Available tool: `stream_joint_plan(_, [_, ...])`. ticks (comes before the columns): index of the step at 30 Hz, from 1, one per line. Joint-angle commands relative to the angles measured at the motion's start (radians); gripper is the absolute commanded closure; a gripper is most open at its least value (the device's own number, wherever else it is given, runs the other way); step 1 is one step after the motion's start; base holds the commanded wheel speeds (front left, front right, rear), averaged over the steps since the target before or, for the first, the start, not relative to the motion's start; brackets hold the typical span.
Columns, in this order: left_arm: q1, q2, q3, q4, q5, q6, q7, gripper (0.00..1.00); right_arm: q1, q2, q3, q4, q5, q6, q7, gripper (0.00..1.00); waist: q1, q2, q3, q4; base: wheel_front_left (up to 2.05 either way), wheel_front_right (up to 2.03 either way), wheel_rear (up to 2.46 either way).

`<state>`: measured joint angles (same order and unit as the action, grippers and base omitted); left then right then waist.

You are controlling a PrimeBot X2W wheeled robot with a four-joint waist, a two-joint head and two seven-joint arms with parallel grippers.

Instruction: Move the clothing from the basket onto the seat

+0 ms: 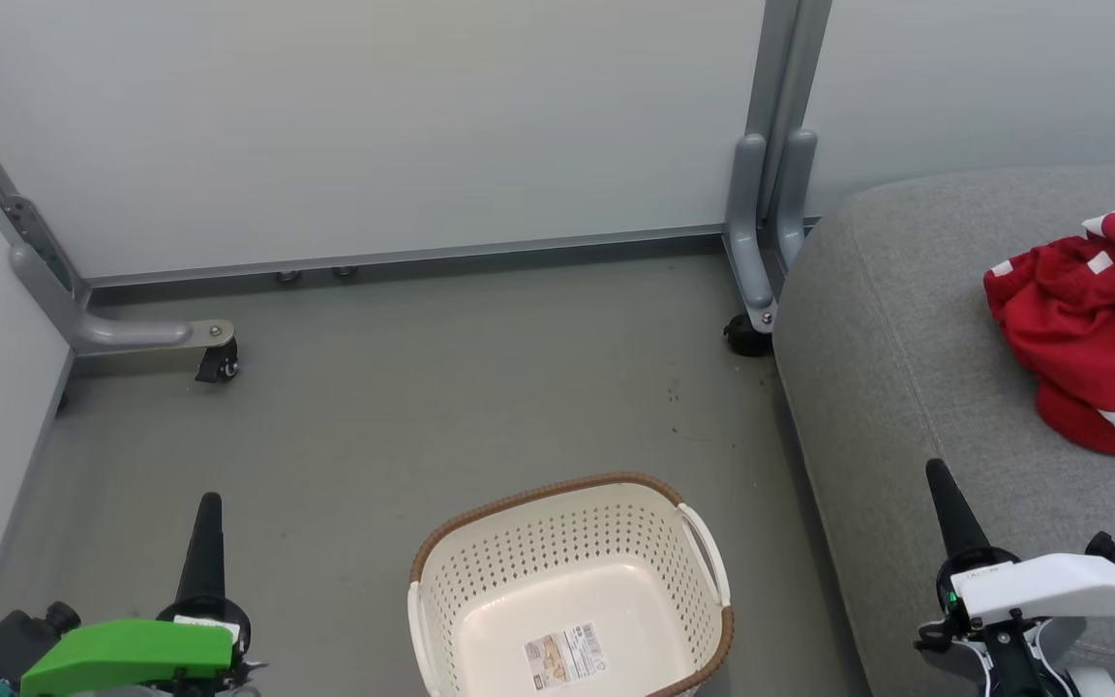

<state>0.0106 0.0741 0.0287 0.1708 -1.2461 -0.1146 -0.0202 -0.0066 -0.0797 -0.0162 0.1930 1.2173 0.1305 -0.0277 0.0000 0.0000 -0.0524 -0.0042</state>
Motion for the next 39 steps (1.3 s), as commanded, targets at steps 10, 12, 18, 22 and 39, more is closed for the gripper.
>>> stream_joint_plan(10, [-0.05, 0.005, 0.017, 0.015, -0.105, -0.008, 0.027, 1.0, -0.041, -0.006, -0.016, 0.01, 0.113, 0.001, 0.027, 1.0, 0.0, 0.0, 0.011, 0.001, 0.0, 0.0, 0.0])
stream_joint_plan(12, [-0.056, 0.005, 0.019, 0.018, -0.122, -0.009, 0.031, 1.0, -0.046, -0.006, -0.019, 0.012, 0.132, 0.001, 0.032, 1.0, 0.0, 0.0, 0.013, 0.001, 0.0, 0.0, 0.0])
stream_joint_plan(18, [-0.067, 0.004, 0.024, 0.029, -0.171, -0.011, 0.046, 1.0, -0.054, -0.005, -0.025, 0.019, 0.185, 0.001, 0.046, 1.0, 0.0, 0.0, 0.02, 0.002, 0.0, 0.0, 0.0])
stream_joint_plan(22, [-0.078, 0.004, 0.029, 0.036, -0.202, -0.012, 0.055, 1.0, -0.064, -0.004, -0.03, 0.023, 0.221, 0.001, 0.056, 1.0, 0.0, 0.0, 0.025, 0.002, 0.0, 0.0, 0.0])
stream_joint_plan(39, [-0.109, 0.0, 0.047, 0.06, -0.322, -0.017, 0.091, 1.0, -0.089, -0.001, -0.05, 0.041, 0.351, 0.0, 0.093, 1.0, 0.0, 0.0, 0.043, 0.003, 0.0, 0.0, 0.0])
